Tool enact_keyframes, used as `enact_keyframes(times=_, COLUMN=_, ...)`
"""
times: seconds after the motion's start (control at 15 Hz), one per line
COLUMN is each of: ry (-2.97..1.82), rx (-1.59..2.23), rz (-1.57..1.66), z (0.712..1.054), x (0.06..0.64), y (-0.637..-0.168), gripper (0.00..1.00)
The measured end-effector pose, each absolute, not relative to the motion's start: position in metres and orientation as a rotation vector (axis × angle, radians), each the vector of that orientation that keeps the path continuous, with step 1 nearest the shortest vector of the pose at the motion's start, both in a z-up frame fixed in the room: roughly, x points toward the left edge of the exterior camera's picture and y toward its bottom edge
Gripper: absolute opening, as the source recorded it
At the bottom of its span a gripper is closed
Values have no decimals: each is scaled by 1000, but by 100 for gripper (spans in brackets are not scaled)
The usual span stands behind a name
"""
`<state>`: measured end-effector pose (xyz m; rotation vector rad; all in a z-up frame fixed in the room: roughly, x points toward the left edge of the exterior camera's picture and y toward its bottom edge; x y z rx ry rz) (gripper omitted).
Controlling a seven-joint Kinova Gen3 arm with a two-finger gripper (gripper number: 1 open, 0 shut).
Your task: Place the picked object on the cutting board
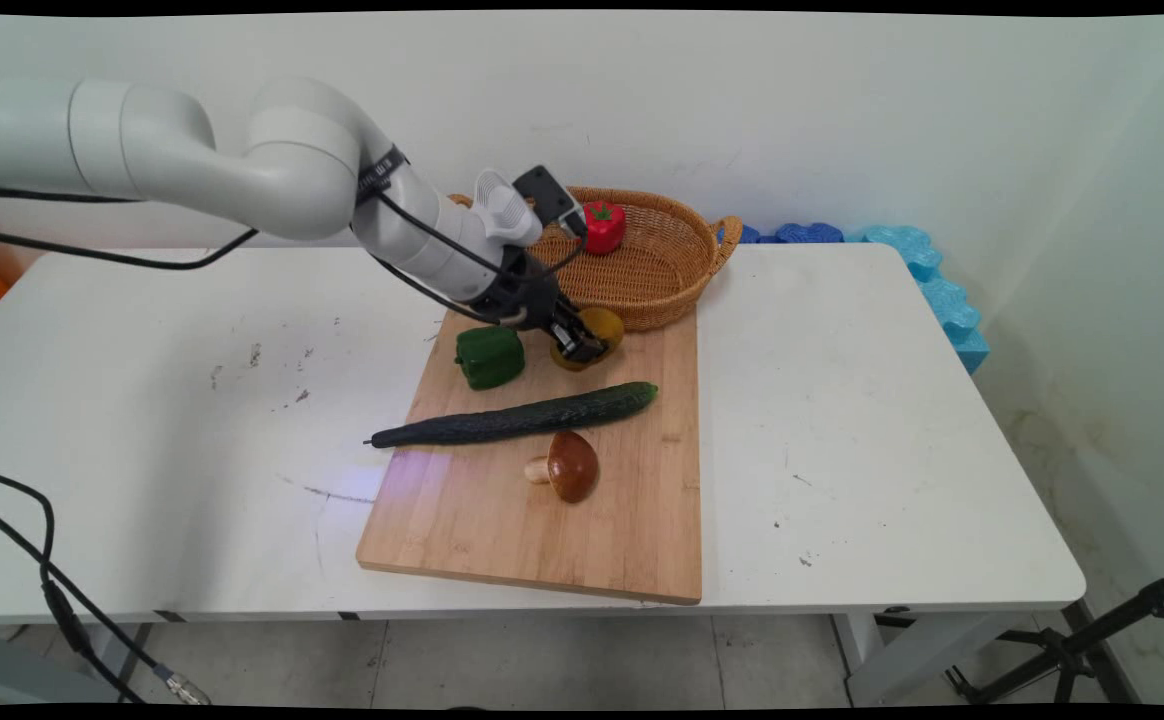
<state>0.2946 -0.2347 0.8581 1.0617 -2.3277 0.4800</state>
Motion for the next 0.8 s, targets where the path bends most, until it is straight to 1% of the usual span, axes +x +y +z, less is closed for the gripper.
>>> enact_keyframes(times=0.53, ry=-2325, rx=1097, rz=459, z=828, x=293, y=-242, gripper=0)
enact_keyframes(times=0.6, ry=-2324, rx=1100, rz=456, z=825, x=292, y=-243, gripper=100)
enact_keyframes(times=0.8, ry=-2321, rx=1103, rz=448, z=819, x=292, y=-244, gripper=100)
